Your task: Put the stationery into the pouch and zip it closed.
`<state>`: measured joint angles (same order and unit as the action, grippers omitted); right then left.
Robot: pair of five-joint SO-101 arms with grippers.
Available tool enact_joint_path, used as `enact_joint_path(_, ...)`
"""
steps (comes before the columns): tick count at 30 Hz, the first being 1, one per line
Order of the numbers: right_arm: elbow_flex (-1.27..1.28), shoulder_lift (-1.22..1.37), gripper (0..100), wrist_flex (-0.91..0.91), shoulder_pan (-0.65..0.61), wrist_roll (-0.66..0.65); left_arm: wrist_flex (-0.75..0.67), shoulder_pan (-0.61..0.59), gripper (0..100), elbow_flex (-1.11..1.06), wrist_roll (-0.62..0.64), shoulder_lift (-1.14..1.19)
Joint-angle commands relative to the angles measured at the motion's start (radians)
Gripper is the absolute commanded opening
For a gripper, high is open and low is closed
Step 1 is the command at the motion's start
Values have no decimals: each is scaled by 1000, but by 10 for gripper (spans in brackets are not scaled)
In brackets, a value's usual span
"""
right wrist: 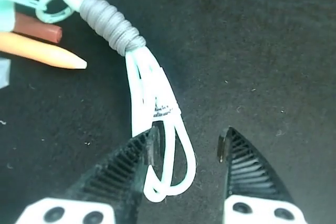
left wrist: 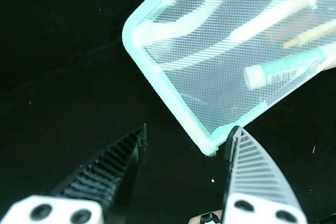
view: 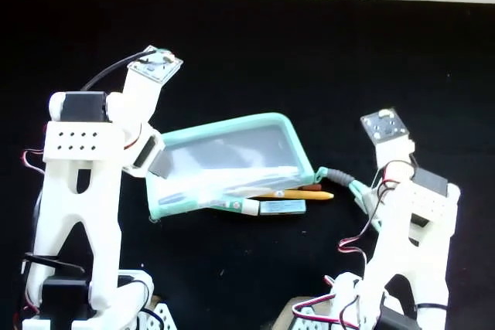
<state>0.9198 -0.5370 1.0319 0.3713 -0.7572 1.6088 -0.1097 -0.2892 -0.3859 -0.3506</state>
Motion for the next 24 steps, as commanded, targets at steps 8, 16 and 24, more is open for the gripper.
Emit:
enact_joint_path(8, 99, 1, 199, -145, 45, -46, 11, 13, 266, 4, -3, -4)
enact_joint_path(16, 166, 1, 199, -179, 64, -48, 11, 16, 266, 4, -3, -1)
enact_joint_path(24, 266, 1, 199, -194, -21, -48, 11, 16, 266, 4, -3, -2)
